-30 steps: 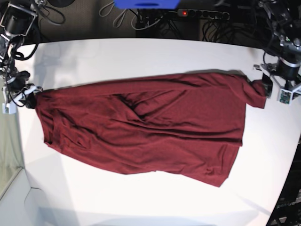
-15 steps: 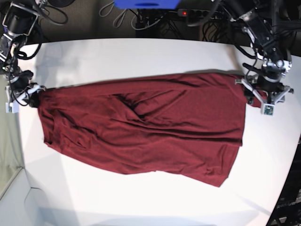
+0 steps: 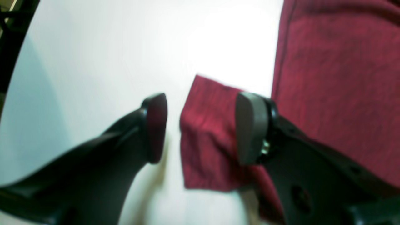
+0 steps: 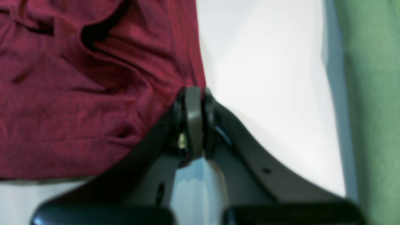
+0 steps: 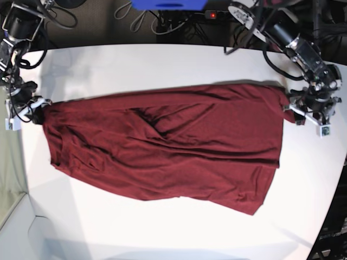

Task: Layout the t-shirt on the table in an organized manner, then fold the t-shirt properly
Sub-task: 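Lower the shirt edge with the left gripper onto the table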

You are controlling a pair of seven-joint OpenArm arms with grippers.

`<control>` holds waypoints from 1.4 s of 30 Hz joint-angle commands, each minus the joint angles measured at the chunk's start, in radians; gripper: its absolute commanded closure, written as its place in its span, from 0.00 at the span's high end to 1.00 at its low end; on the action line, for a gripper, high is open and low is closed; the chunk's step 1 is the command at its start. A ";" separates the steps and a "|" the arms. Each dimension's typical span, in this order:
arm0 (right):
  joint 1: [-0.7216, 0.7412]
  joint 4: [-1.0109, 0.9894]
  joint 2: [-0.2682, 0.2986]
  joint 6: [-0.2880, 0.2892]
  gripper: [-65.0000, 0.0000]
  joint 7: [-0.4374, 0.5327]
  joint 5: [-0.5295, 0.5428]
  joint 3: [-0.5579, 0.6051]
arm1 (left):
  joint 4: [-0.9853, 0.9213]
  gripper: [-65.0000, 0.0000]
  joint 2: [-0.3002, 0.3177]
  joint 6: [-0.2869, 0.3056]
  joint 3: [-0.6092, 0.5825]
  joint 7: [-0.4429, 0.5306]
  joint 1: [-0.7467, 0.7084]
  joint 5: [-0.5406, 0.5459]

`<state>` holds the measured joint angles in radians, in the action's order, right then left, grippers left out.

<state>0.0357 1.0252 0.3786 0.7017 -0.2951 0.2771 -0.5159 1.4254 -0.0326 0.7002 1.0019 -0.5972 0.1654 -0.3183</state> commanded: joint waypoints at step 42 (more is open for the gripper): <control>0.042 0.014 0.009 -0.004 0.00 0.026 0.020 -0.003 | -0.142 0.00 0.047 -0.002 0.007 0.026 0.087 0.029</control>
<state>0.0631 1.0245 0.3656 0.6991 -0.2932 0.2771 -0.5144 1.2564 0.0002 0.6998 1.0111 -0.6018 0.2314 -0.3111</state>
